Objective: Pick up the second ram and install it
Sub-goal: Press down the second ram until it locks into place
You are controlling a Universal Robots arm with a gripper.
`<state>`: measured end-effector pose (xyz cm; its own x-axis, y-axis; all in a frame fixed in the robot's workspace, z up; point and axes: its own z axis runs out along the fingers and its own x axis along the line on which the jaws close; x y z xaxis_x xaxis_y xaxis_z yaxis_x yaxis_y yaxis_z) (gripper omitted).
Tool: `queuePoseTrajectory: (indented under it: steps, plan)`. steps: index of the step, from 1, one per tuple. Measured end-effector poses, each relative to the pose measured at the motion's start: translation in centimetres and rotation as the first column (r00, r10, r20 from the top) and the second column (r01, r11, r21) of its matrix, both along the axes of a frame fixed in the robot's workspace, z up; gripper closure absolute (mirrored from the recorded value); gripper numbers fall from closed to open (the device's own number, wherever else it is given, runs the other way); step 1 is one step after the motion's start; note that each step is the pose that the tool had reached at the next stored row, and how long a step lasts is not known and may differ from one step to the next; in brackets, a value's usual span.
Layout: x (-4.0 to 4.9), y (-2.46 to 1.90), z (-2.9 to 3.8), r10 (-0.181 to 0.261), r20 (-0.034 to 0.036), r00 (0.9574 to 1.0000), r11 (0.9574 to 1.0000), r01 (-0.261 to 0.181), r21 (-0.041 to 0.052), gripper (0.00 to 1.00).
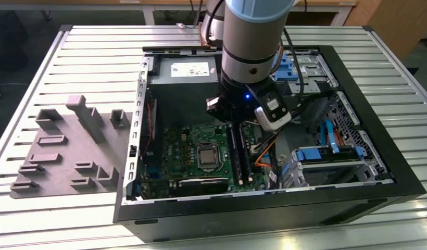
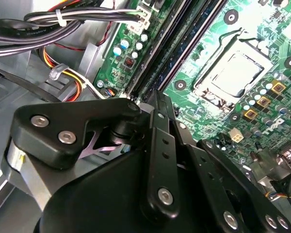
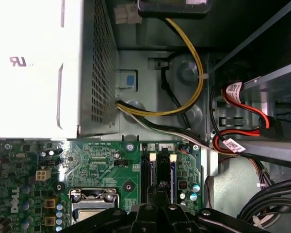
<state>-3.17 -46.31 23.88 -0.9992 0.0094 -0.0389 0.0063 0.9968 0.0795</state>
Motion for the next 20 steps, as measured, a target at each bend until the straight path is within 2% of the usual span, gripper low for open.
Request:
queuePoseTrajectory:
  steps: [9, 11, 20]
  plan:
    - [0.00, -0.73, 0.00, 0.000, 0.0000, 1.0000, 1.0000, 0.000, 0.0000, 0.89]
    - [0.00, -1.07, 0.00, 0.000, 0.0000, 1.0000, 1.0000, 0.000, 0.0000, 0.89]
    - [0.00, -1.96, 0.00, 0.000, 0.0000, 1.0000, 1.0000, 0.000, 0.0001, 0.89]
